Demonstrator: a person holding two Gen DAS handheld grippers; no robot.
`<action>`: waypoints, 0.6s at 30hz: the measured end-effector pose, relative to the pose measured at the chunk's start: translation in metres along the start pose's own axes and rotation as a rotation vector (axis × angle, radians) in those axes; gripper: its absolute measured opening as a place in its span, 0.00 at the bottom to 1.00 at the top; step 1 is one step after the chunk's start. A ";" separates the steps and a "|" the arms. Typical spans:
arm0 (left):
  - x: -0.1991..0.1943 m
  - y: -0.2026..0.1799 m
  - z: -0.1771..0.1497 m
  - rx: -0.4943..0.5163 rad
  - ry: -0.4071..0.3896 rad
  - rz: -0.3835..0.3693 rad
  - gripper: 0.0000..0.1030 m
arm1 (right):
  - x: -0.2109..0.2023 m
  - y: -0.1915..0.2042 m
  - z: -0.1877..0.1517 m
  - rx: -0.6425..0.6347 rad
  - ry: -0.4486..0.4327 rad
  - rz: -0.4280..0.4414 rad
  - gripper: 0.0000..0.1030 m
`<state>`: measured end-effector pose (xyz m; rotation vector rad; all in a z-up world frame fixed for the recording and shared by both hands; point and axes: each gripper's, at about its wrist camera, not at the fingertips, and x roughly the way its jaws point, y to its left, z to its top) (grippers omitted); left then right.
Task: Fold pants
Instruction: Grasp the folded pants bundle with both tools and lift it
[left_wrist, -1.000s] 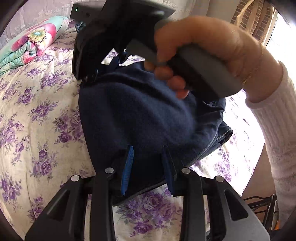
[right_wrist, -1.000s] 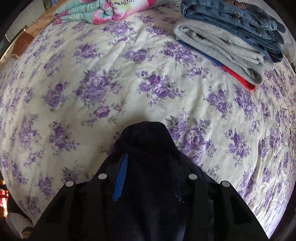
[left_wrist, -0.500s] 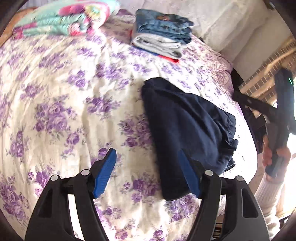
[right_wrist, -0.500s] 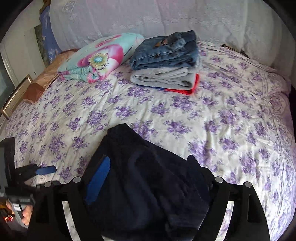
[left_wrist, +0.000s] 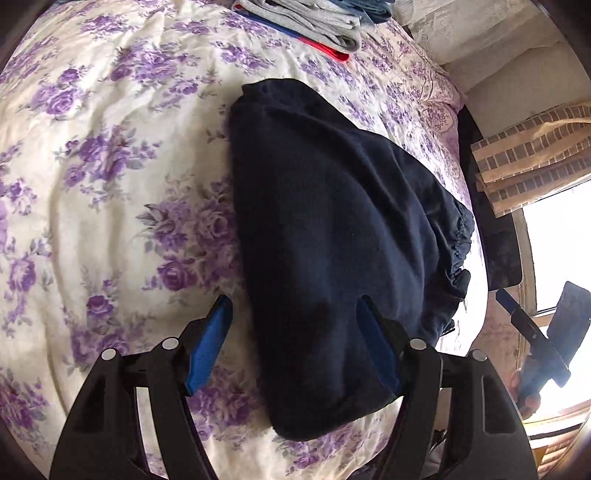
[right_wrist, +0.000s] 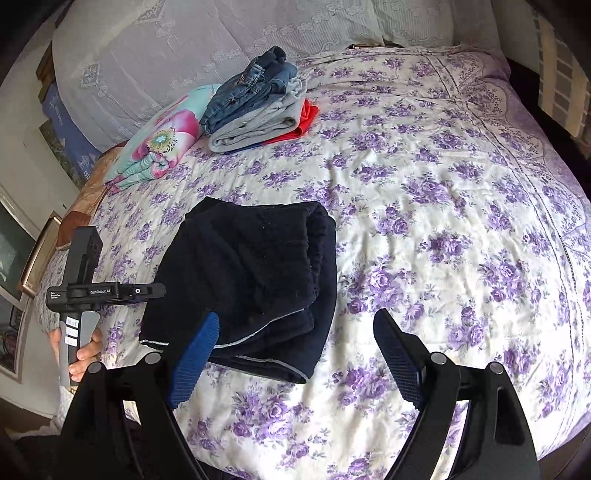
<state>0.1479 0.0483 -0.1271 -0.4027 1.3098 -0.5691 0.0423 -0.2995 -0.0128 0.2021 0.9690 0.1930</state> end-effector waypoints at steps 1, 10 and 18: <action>0.005 -0.003 0.003 0.002 0.013 -0.014 0.69 | 0.000 0.001 -0.001 -0.002 0.004 0.013 0.84; 0.033 -0.021 0.025 0.057 0.035 -0.058 0.83 | 0.070 -0.021 0.014 0.144 0.149 0.054 0.86; 0.035 -0.018 0.022 0.127 0.014 -0.135 0.92 | 0.135 -0.031 0.014 0.288 0.330 0.175 0.88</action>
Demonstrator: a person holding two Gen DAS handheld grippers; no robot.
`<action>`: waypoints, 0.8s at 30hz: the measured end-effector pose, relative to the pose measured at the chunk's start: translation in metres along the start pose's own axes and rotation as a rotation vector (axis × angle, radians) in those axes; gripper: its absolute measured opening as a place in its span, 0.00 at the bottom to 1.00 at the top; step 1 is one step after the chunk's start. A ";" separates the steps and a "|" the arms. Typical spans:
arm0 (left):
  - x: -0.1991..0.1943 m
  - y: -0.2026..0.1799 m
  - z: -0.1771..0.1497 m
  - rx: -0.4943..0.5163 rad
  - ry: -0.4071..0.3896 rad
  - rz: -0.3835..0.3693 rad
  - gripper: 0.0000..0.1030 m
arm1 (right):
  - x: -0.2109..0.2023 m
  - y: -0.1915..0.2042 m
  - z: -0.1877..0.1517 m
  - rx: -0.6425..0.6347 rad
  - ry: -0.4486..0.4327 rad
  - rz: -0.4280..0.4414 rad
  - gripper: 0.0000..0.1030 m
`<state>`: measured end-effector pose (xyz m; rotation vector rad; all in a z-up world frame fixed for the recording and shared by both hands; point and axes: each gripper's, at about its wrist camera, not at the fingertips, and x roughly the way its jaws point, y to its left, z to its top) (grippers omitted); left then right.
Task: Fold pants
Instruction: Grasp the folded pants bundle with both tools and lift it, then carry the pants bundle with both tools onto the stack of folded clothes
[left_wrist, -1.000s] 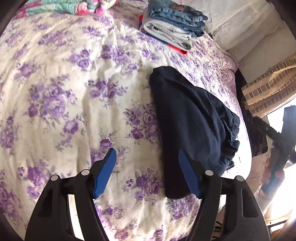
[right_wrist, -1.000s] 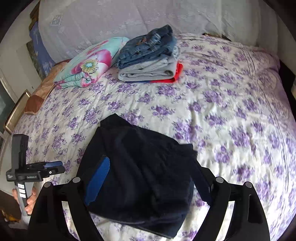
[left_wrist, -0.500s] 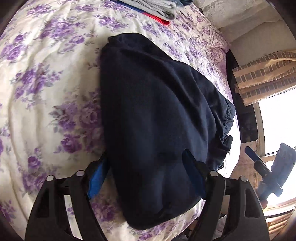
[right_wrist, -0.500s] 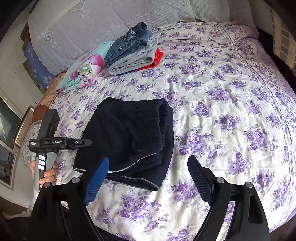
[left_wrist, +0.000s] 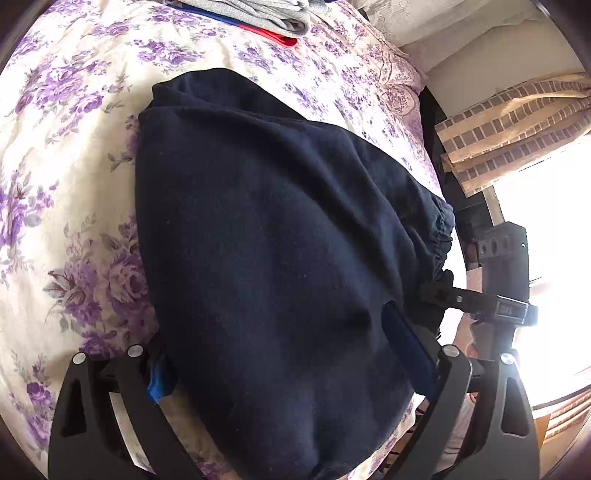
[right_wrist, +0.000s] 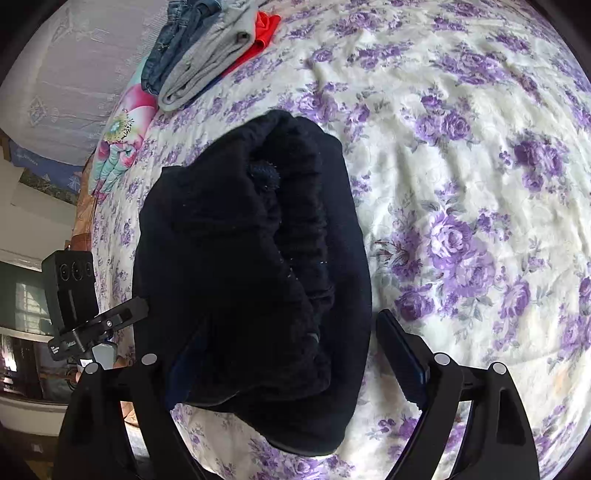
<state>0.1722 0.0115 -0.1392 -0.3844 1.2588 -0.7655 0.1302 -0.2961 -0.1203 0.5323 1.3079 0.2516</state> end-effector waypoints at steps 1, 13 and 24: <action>0.001 -0.001 0.000 0.007 -0.002 -0.006 0.93 | 0.008 -0.001 0.002 0.012 0.020 0.017 0.97; -0.029 -0.030 -0.017 0.059 -0.126 0.133 0.41 | -0.010 0.072 -0.032 -0.312 -0.273 -0.169 0.40; -0.102 -0.081 0.063 0.088 -0.148 0.202 0.33 | -0.071 0.129 0.009 -0.425 -0.336 -0.100 0.39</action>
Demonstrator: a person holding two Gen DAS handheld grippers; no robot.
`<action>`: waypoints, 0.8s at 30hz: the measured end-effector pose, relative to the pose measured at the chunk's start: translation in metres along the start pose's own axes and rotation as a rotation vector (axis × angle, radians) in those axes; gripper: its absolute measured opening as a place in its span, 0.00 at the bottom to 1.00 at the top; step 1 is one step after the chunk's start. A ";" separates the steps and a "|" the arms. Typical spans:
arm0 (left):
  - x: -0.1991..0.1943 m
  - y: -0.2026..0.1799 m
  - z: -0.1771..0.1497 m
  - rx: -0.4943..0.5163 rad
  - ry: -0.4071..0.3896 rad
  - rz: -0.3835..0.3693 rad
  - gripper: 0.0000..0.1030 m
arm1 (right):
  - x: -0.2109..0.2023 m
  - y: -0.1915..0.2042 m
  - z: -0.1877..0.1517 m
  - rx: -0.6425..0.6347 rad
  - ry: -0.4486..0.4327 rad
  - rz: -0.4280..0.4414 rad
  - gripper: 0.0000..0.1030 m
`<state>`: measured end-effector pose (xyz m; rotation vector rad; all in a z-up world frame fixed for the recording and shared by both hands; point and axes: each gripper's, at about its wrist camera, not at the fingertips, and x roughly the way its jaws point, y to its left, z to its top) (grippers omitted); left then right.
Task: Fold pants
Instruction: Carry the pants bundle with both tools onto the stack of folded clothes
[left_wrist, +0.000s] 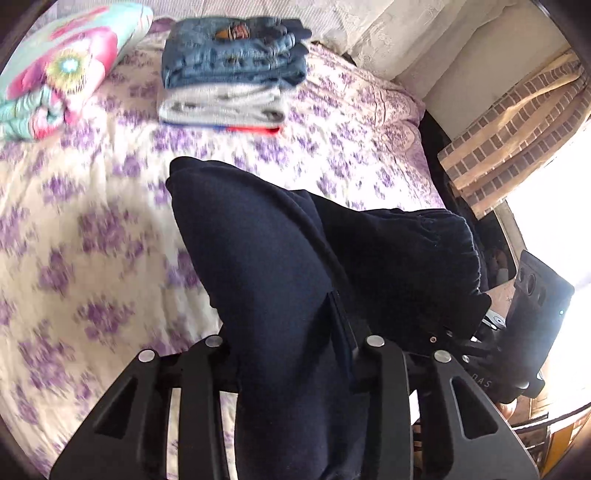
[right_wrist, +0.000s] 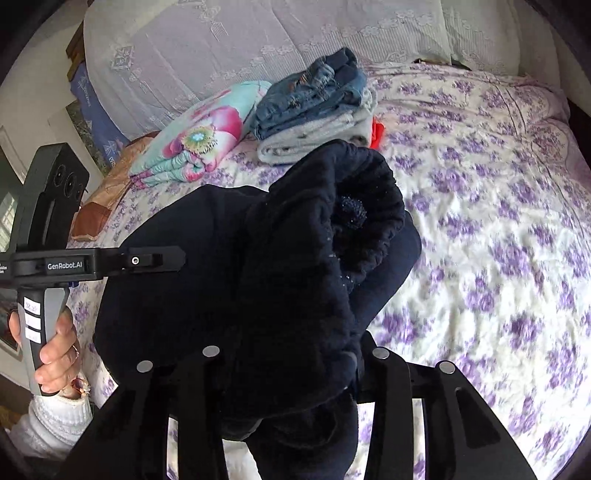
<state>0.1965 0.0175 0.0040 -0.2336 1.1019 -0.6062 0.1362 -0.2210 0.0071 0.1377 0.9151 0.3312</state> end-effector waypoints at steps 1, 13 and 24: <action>-0.008 -0.002 0.023 0.003 -0.022 0.015 0.33 | -0.003 0.002 0.023 -0.004 -0.021 0.001 0.39; -0.033 0.030 0.333 -0.116 -0.155 0.207 0.35 | 0.062 -0.016 0.356 0.042 -0.109 -0.037 0.39; 0.111 0.146 0.356 -0.209 -0.100 0.317 0.90 | 0.214 -0.094 0.367 0.076 -0.014 -0.081 0.84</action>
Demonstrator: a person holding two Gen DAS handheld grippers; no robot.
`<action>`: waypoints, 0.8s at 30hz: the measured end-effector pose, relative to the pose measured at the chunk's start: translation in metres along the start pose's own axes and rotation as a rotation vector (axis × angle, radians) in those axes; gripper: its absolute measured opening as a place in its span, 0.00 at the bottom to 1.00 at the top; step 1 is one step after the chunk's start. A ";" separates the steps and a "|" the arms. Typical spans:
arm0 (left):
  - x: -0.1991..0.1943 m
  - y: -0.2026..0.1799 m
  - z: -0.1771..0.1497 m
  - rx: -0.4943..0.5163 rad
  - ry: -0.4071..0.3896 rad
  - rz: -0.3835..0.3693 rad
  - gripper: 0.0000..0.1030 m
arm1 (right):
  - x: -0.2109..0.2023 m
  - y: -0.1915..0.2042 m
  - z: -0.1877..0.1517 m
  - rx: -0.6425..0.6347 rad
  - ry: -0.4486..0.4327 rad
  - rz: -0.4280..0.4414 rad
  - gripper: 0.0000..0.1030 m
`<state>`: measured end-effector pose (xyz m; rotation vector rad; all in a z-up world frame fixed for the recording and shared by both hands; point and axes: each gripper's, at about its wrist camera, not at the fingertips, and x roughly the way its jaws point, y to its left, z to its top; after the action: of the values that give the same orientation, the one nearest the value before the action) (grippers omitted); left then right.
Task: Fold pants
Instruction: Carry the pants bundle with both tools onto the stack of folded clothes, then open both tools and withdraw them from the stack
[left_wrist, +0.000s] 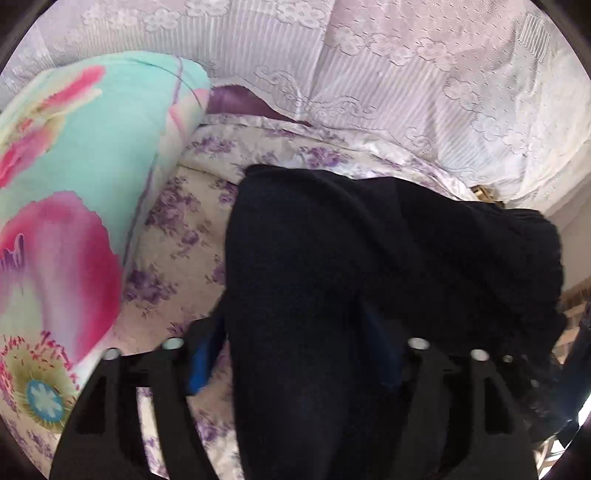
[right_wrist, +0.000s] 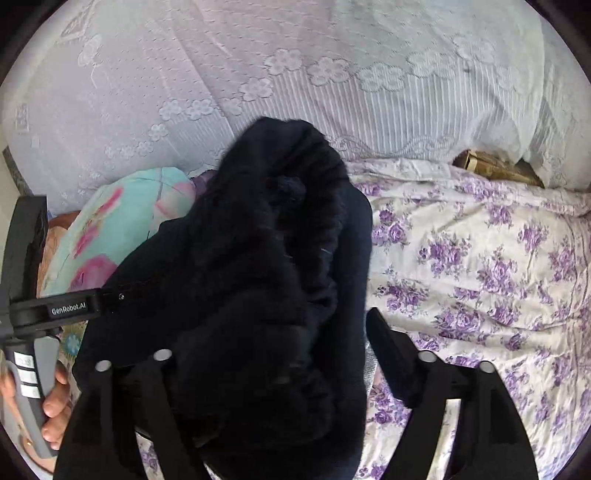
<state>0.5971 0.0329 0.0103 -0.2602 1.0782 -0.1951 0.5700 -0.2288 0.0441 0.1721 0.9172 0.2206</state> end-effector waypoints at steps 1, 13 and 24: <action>0.000 0.002 0.000 0.014 -0.016 0.018 0.94 | 0.002 -0.003 0.001 0.013 0.021 0.023 0.84; -0.077 0.012 0.003 0.026 -0.161 0.196 0.93 | -0.087 0.056 0.004 -0.125 -0.181 -0.246 0.84; -0.208 -0.022 -0.099 0.159 -0.355 0.187 0.95 | -0.222 0.060 -0.046 0.067 -0.335 -0.315 0.89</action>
<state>0.4124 0.0596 0.1475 -0.0463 0.7246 -0.0624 0.3956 -0.2269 0.2011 0.1199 0.6077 -0.1295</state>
